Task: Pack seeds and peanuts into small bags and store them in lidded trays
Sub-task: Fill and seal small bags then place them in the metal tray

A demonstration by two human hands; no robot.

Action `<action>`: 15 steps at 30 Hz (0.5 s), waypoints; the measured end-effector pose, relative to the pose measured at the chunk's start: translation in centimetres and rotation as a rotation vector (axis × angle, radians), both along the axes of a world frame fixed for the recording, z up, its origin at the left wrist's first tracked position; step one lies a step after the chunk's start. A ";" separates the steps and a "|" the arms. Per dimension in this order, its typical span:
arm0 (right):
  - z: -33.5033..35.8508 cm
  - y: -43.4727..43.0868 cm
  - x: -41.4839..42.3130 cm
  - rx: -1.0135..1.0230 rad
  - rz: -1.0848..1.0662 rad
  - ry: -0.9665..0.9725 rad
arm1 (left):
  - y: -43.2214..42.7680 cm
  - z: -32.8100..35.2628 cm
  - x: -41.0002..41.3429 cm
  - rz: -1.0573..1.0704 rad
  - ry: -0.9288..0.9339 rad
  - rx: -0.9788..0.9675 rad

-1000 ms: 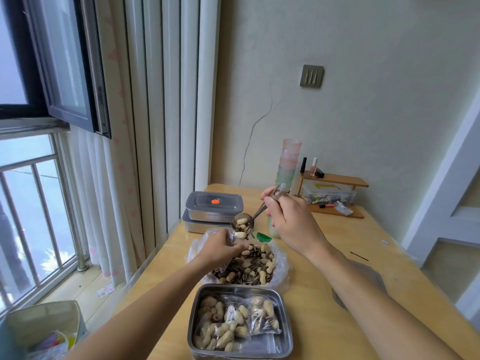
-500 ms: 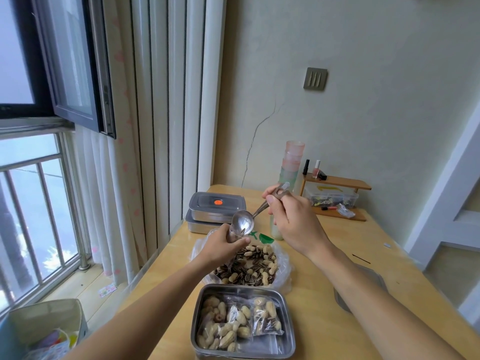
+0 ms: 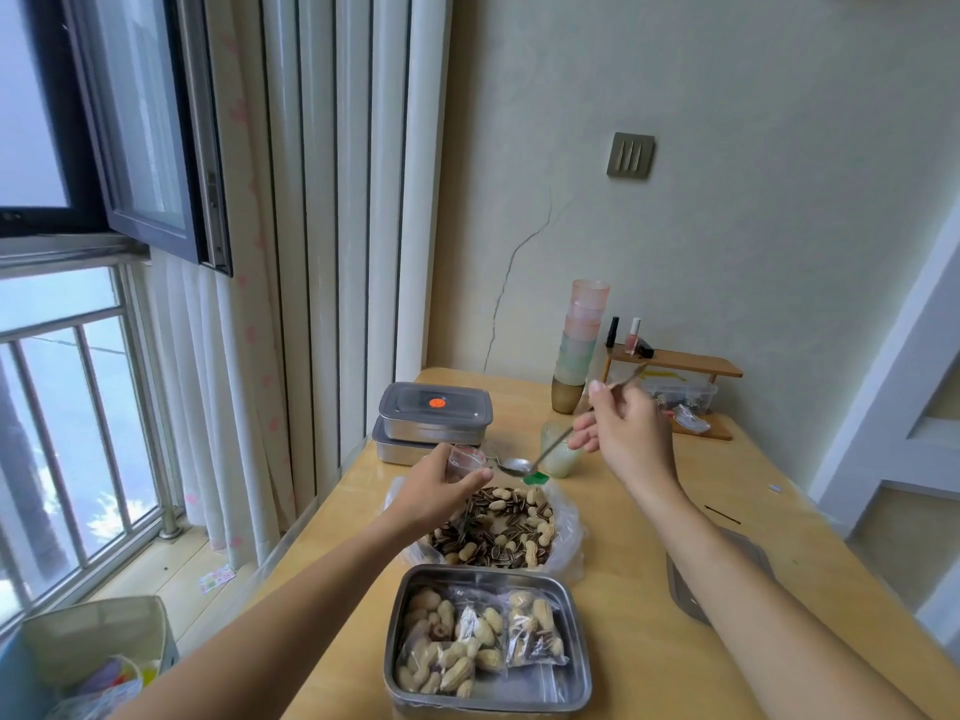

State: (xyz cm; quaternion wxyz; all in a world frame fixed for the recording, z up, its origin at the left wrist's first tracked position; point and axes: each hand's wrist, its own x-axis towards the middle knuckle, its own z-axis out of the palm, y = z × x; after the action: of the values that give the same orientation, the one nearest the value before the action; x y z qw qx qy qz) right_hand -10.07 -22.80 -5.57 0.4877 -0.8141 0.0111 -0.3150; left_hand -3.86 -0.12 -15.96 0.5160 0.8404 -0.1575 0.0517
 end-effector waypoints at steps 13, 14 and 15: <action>-5.6 0.8 0.0 0.400 -0.141 0.236 | -0.3 -0.4 0.3 -0.014 -0.031 0.104; -5.6 0.7 0.0 0.382 -0.145 0.223 | -0.3 -0.3 0.3 -0.014 -0.032 0.105; -5.6 0.6 0.0 0.363 -0.145 0.212 | -0.4 -0.3 0.2 -0.014 -0.030 0.105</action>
State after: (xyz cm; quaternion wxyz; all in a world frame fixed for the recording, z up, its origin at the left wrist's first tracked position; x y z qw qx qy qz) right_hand -10.04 -22.20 -11.22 0.5985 -0.7385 0.1775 -0.2550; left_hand -3.64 -0.47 -16.25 0.4691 0.8643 -0.1736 0.0525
